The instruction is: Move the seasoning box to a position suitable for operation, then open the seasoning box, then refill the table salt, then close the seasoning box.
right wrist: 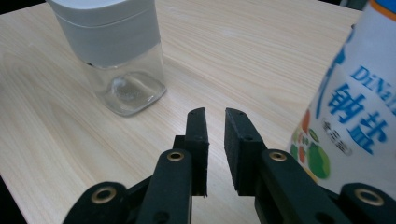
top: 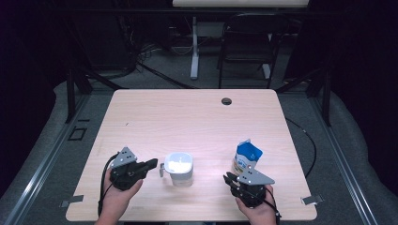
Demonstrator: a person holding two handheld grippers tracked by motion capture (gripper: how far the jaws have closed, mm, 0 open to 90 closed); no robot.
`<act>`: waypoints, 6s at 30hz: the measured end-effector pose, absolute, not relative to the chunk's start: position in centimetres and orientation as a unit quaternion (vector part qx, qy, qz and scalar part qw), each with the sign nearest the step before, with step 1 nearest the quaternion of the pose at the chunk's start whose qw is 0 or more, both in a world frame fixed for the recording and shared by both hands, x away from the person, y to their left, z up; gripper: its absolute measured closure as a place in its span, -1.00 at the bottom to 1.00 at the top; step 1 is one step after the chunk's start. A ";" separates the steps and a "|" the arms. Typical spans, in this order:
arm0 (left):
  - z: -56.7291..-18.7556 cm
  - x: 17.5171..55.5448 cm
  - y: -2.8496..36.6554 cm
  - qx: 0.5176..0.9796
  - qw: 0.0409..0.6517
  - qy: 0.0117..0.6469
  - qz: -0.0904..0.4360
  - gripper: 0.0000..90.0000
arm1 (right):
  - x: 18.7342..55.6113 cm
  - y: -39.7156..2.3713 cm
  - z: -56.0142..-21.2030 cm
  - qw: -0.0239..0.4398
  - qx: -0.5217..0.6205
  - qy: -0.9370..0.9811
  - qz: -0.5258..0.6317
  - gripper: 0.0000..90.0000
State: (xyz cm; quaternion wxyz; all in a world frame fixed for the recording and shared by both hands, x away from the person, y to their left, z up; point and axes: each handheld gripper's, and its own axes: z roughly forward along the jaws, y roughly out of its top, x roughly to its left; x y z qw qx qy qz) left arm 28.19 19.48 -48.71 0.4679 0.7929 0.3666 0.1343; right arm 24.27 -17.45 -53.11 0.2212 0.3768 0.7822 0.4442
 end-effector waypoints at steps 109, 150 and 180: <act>-49.7 29.1 18.3 0.815 0.427 0.366 0.137 1.00 | 28.6 -6.8 -48.8 0.181 0.258 0.820 0.478 1.00; -51.9 27.8 22.4 0.789 0.428 0.413 0.155 0.58 | 28.5 -4.5 -46.8 0.188 0.241 0.823 0.479 1.00; -52.1 28.1 23.0 0.784 0.426 0.426 0.152 0.43 | 28.0 -4.6 -46.7 0.198 0.240 0.821 0.479 0.82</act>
